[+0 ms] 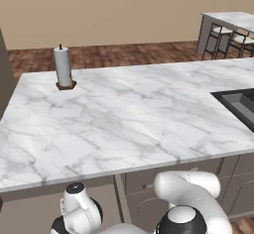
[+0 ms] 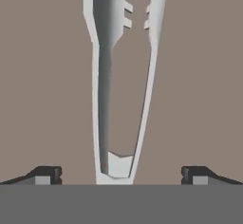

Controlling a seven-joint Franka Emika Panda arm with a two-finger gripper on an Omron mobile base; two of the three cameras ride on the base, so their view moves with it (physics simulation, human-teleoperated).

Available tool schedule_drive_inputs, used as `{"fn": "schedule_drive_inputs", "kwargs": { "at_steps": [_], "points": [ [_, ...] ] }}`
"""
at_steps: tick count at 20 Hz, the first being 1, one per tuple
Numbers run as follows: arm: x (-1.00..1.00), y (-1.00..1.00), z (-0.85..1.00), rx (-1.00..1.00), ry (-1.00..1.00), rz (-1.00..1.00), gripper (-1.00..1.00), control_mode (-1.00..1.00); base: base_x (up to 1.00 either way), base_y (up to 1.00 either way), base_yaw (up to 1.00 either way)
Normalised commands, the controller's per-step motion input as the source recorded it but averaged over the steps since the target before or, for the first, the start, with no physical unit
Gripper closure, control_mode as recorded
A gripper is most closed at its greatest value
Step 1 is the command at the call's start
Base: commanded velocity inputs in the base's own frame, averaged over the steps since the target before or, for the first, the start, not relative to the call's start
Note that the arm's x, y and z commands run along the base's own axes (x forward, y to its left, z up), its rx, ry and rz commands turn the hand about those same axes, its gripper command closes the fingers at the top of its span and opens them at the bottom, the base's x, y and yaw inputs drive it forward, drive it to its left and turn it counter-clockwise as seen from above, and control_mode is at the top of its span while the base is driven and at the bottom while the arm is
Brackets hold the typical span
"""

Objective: Take the tongs from the drawer on the left and place them on the dining counter next to the tray containing the hot dog.

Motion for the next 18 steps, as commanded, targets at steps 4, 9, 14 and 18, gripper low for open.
{"fn": "schedule_drive_inputs", "kwargs": {
  "at_steps": [4, 9, 14, 18],
  "points": [
    [0.05, 0.05, -0.34, 0.0, 0.02, 0.0, -1.0, -1.0, 0.0, 0.0, 0.0],
    [0.01, 0.12, -0.35, 0.0, 0.01, 0.0, -1.0, -1.0, 0.0, 0.0, 0.0],
    [0.0, 0.14, -0.28, 0.0, 0.0, 0.0, -1.0, -1.0, 0.0, 0.0, 0.0],
    [0.0, 0.19, -0.37, 0.0, 0.01, 0.0, -1.0, -1.0, 0.0, 0.0, 0.0]
  ]
}}
